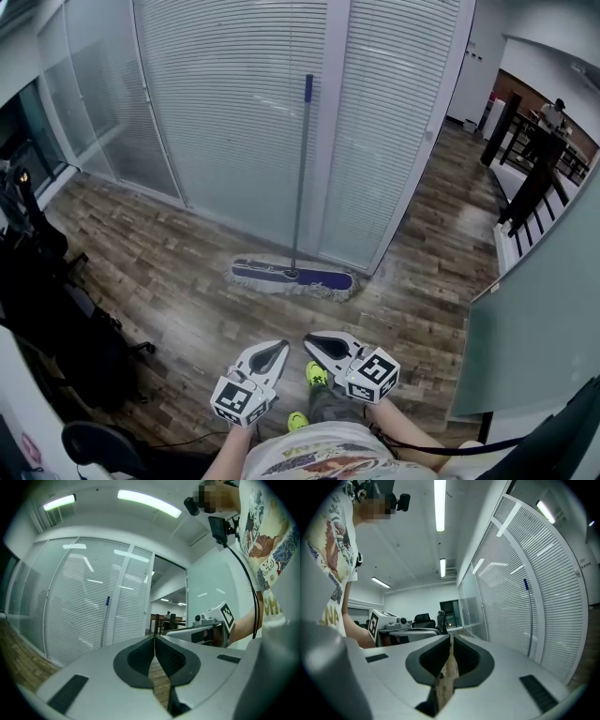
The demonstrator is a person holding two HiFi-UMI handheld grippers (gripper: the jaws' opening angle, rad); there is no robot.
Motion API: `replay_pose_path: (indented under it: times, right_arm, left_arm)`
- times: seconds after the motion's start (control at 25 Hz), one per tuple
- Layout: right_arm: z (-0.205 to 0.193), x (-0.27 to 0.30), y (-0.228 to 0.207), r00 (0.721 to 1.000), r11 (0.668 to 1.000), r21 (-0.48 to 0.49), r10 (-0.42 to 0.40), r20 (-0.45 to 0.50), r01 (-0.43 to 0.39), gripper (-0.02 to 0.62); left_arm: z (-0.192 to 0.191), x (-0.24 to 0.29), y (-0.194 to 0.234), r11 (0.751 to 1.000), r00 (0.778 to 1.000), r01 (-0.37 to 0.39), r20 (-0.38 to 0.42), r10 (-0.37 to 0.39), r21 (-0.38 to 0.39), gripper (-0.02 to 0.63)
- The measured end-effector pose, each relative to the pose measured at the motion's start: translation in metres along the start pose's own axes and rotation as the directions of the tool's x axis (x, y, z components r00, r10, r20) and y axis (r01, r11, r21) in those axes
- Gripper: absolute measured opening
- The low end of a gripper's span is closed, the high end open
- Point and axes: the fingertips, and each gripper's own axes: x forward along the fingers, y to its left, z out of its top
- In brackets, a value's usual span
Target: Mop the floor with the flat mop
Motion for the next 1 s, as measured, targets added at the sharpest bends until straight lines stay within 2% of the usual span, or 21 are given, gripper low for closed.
replay_pose_path:
  times: [0.24, 0.36, 0.68, 1.0]
  right_arm:
    - [0.007, 0.024, -0.034, 1.000, 0.999, -0.037, 0.016, -0.019, -0.017, 0.031]
    - [0.006, 0.034, -0.062, 1.000, 1.000, -0.024, 0.010, -0.030, -0.011, 0.031]
    - [0.026, 0.056, -0.164, 1.000, 1.000, 0.029, -0.008, -0.004, 0.008, 0.031]
    - [0.037, 0.074, -0.263, 1.000, 0.998, 0.053, 0.024, -0.007, -0.023, 0.031]
  left_arm:
    - [0.001, 0.025, 0.032, 1.000, 0.999, -0.022, -0.027, 0.022, -0.005, 0.012]
    - [0.000, 0.046, 0.050, 0.999, 0.999, -0.031, -0.045, 0.031, -0.011, 0.012]
    - [0.004, 0.124, 0.097, 0.999, 0.995, -0.040, -0.089, 0.039, -0.014, 0.012]
    - [0.005, 0.218, 0.142, 0.999, 0.992, -0.046, -0.120, 0.045, -0.003, 0.012]
